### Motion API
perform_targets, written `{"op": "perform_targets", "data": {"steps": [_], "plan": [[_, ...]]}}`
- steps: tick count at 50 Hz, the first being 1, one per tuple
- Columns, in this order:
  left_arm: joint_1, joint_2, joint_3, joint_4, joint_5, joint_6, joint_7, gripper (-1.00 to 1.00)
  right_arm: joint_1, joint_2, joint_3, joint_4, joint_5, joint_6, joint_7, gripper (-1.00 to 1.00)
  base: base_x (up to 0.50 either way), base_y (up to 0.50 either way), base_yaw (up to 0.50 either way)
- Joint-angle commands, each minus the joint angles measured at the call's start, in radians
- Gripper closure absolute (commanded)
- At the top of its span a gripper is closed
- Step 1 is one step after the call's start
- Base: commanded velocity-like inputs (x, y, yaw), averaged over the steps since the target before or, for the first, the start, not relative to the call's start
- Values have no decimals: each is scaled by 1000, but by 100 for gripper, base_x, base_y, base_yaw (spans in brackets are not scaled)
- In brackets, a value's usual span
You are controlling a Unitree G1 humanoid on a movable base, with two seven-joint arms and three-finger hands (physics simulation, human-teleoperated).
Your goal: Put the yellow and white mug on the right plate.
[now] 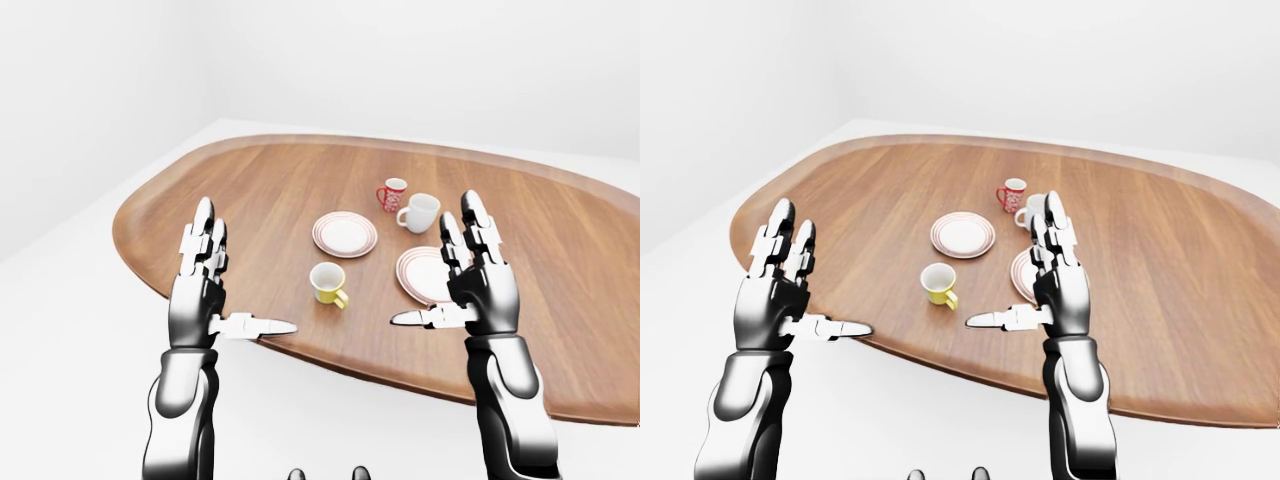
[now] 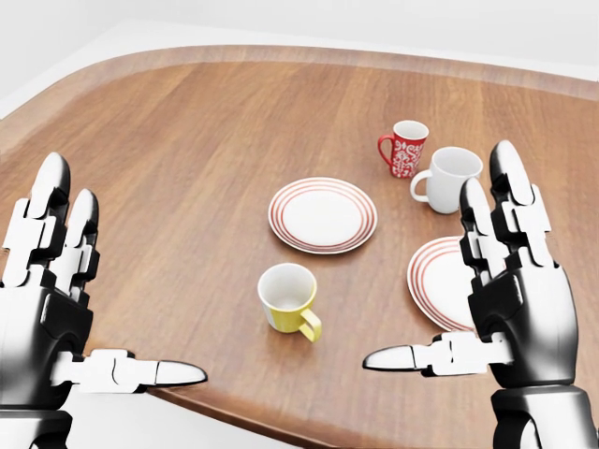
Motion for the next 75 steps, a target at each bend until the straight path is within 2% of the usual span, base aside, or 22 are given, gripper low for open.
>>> {"op": "perform_targets", "data": {"steps": [1, 26, 28, 38, 44, 55, 61, 75], "plan": [[0, 0, 1, 3, 0, 0, -1, -100, 3, 0, 5, 7, -2, 0, 4, -100, 48, 14, 0], [1, 0, -3, -1, 3, 0, -2, -100, 0, -1, 7, 41, -17, 0, 9, -100, 48, 14, 0], [2, 0, -3, 1, 3, 0, -3, -100, -4, -8, 19, 54, -55, 0, -1, -100, 48, 14, 0], [1, 0, 0, 6, 2, 0, -4, -100, 9, -1, 40, 85, -98, 0, 19, -100, 0, 0, 0], [-9, 5, 16, 10, -4, 0, -6, -100, -37, -8, 39, 141, -131, 0, 14, -100, 0, 0, 0], [-65, 42, 128, -3, -55, 0, -15, -100, -244, -54, 32, 221, -199, 0, 46, -100, 0, 0, 0], [-76, 55, 154, -4, -67, 0, -18, -100, -340, -84, 19, 318, -233, 0, 58, -100, 0, 0, 0], [-94, 78, 192, 24, -73, 0, -34, -100, -406, -86, 58, 411, -373, 0, 98, -100, 0, 0, 0]]}}
